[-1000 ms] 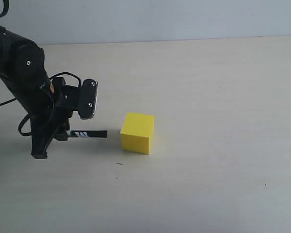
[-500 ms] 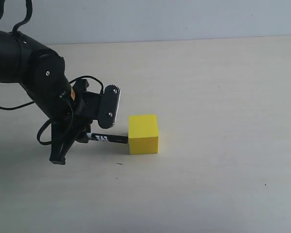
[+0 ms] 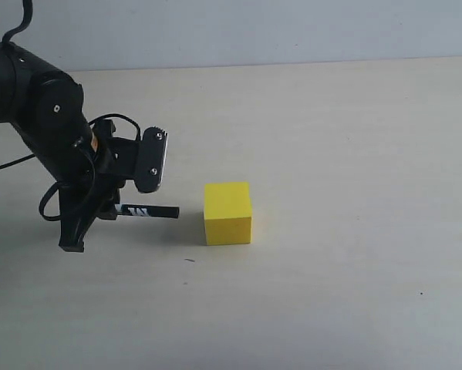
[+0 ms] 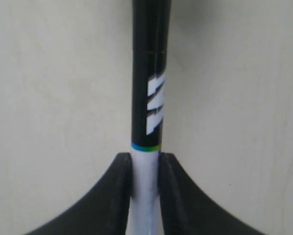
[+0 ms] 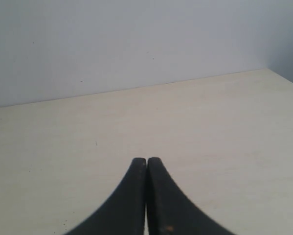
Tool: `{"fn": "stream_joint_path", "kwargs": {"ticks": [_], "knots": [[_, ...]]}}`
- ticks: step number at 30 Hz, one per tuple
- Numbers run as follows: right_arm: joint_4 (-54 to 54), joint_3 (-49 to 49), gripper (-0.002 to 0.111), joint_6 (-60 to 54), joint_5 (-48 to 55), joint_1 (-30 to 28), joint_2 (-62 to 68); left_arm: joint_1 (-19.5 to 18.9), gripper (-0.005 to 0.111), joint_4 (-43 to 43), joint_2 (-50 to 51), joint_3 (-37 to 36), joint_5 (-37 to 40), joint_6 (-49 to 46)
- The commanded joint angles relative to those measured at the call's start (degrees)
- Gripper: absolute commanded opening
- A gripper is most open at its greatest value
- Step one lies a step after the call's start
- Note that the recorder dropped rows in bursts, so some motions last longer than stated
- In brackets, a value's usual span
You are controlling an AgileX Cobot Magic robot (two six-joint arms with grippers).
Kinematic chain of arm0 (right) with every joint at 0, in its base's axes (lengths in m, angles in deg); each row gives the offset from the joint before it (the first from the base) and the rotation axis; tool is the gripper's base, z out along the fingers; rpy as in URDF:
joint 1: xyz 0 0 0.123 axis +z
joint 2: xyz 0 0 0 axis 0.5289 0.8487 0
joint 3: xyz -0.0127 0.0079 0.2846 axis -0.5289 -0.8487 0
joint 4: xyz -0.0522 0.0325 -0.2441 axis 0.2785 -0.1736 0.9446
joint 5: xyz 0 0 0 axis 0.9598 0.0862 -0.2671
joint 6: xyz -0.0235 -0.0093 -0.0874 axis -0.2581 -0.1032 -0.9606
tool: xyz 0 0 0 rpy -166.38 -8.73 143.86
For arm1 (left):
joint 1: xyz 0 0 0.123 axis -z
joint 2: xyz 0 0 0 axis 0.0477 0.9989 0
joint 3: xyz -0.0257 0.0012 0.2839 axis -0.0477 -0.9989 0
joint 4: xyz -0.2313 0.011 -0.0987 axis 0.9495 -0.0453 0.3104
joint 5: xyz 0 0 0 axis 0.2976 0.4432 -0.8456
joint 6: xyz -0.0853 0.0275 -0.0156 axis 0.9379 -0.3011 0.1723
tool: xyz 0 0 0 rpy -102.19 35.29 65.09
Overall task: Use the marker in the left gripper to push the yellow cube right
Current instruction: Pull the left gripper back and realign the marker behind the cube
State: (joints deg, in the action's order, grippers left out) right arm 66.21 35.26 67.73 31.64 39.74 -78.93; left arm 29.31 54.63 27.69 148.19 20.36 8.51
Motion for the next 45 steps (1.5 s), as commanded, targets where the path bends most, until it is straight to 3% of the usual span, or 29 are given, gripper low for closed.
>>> {"fn": "stream_joint_path", "kwargs": {"ticks": [1, 24, 29, 45], "knots": [[0.4, -0.3, 0.000, -0.4, -0.3, -0.2, -0.3, -0.1, 0.000, -0.1, -0.1, 0.3, 0.2, 0.5], [0.4, -0.3, 0.000, -0.4, -0.3, -0.2, -0.3, -0.2, 0.000, -4.6, -0.1, 0.3, 2.4, 1.9], [0.4, -0.3, 0.000, -0.4, -0.3, -0.2, -0.3, -3.8, 0.000, -5.8, -0.1, 0.3, 3.9, 4.5], [0.4, -0.3, 0.000, -0.4, -0.3, -0.2, -0.3, -4.4, 0.000, 0.0, 0.6, 0.3, 1.8, 4.8]]}}
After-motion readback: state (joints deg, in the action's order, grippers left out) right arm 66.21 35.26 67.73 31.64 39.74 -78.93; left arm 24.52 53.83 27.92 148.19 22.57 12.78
